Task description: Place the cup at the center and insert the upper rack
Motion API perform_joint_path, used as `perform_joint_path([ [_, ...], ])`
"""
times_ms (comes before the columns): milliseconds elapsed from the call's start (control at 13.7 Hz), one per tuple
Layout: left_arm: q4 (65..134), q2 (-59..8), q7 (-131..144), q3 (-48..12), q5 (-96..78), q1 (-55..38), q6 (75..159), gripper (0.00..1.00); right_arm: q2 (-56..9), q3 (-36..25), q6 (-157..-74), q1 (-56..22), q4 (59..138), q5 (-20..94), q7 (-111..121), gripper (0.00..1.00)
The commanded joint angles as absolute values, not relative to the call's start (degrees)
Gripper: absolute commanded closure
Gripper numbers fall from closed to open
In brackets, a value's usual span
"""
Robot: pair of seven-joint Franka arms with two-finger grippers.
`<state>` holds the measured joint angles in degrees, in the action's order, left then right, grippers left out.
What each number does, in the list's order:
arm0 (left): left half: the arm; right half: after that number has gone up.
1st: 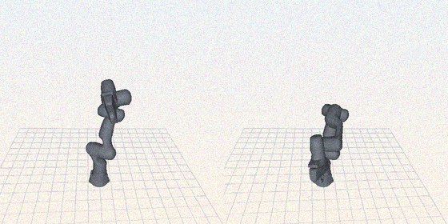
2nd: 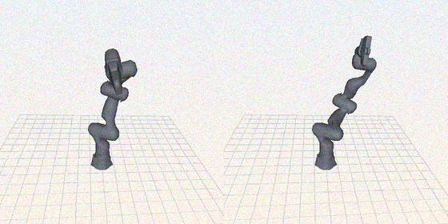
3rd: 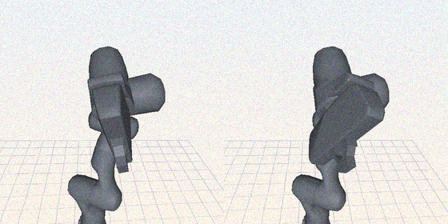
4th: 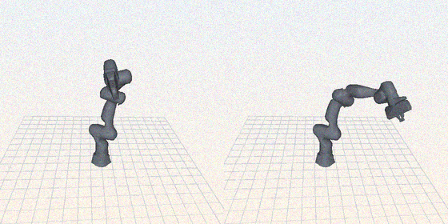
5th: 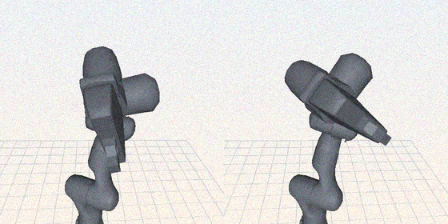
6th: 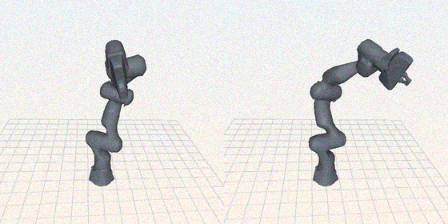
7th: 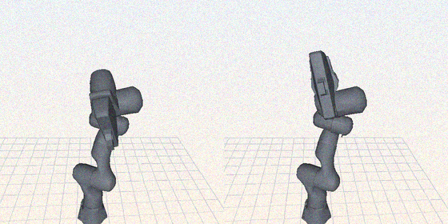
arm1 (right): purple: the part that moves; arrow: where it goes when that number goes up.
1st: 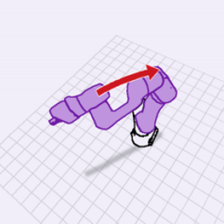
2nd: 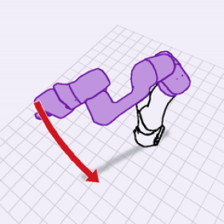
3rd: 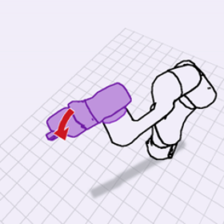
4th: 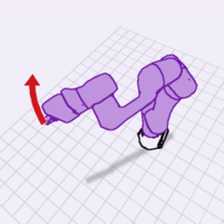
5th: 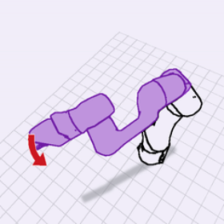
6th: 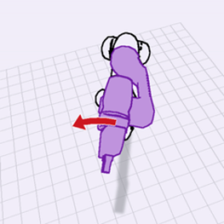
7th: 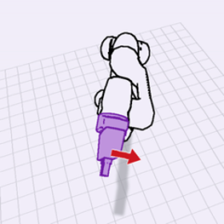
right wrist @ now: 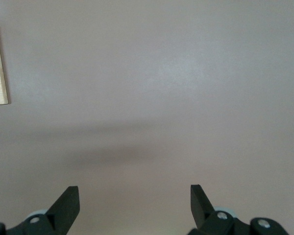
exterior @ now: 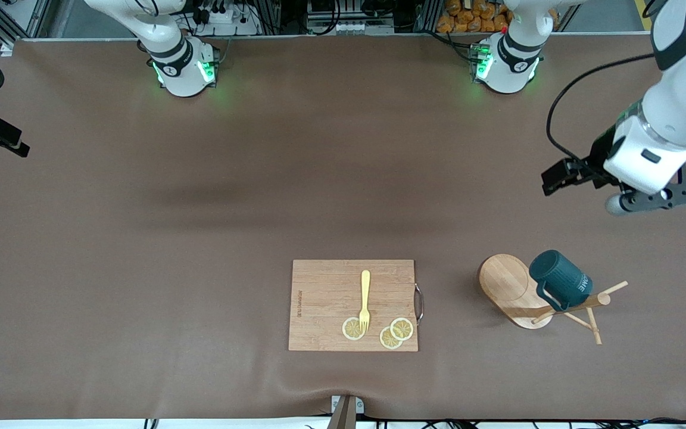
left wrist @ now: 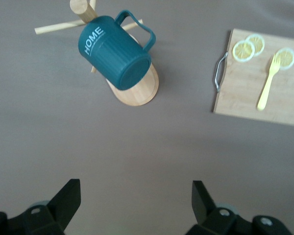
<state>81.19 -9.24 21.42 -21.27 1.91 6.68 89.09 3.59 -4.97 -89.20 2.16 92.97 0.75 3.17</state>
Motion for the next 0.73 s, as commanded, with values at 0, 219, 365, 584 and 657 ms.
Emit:
perform_joint_path([
  [0, 83.2, -5.4, 15.4, -15.6, 3.1, 2.5, 85.9, 0.0, 3.4, -4.3, -88.6, 3.0, 92.5, 0.8, 4.5, 0.0],
  [219, 83.3, -2.9, 7.1, -11.5, 3.1, -0.3, 81.7, 0.0, 3.4, -4.3, -88.9, 3.0, 92.5, 0.8, 4.5, 0.0],
  [365, 83.2, -1.2, 3.2, -8.7, 3.0, -1.9, 79.6, 0.0, 3.4, -4.3, -88.9, 3.0, 92.5, 0.8, 4.5, 0.0],
  [584, 82.7, 0.3, 2.5, -5.7, 2.9, -4.0, 76.0, 0.0, 3.4, -4.3, -89.2, 3.0, 92.5, 0.8, 4.5, 0.0],
  [657, 82.5, 0.4, 2.8, -5.7, 2.4, -4.0, 75.9, 0.0, 3.4, -4.3, -89.2, 2.9, 92.5, 0.8, 4.5, 0.0],
])
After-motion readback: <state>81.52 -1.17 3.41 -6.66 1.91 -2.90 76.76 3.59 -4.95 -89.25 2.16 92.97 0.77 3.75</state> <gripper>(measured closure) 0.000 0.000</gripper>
